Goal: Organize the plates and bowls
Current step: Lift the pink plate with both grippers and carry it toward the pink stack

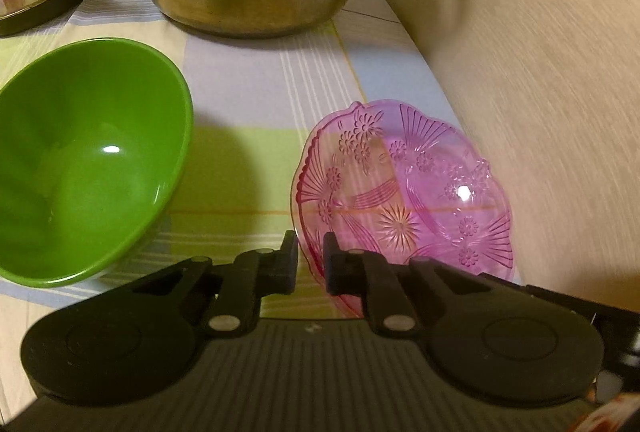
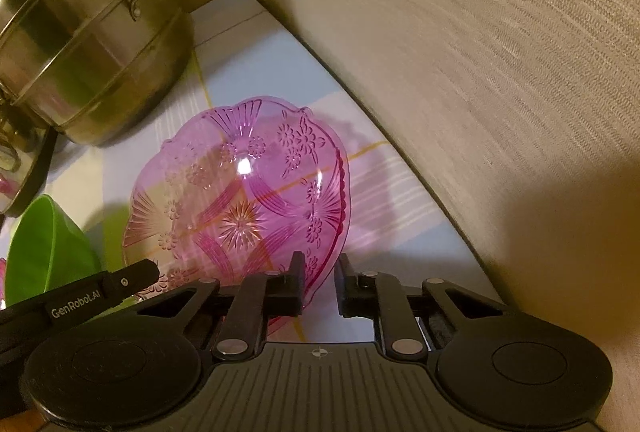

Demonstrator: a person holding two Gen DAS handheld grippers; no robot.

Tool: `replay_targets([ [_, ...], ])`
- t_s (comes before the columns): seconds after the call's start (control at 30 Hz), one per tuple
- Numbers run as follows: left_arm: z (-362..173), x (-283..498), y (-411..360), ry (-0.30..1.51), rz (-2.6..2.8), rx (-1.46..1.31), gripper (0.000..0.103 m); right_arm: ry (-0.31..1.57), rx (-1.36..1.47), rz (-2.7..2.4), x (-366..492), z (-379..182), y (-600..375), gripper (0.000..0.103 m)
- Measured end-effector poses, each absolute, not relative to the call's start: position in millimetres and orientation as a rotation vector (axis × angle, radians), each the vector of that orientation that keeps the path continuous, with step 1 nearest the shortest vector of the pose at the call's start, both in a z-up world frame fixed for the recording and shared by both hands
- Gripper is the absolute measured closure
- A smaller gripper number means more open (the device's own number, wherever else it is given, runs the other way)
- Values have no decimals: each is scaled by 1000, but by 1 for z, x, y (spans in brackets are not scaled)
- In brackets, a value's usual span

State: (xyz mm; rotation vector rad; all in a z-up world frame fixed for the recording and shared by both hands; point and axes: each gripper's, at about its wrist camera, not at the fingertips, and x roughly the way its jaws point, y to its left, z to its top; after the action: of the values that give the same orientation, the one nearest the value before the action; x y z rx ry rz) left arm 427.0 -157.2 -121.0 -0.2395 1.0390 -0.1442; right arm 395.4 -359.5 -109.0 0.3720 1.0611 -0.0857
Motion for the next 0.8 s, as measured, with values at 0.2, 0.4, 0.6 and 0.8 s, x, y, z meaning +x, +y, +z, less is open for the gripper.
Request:
replay_targets([
  [0.2, -115, 423, -156, 1027, -148, -244, 92, 1044, 364, -84, 388, -102, -355, 88],
  [0.4, -102, 413, -152, 1011, -165, -256, 92, 1001, 349, -76, 375, -83, -351, 88],
  [0.6, -80, 396, -145, 980, -189, -266, 92, 965, 333, -71, 352, -58, -348, 88],
  [0.8, -50, 371, -129, 949, -196, -294, 92, 915, 311, -57, 325, -25, -338, 88],
])
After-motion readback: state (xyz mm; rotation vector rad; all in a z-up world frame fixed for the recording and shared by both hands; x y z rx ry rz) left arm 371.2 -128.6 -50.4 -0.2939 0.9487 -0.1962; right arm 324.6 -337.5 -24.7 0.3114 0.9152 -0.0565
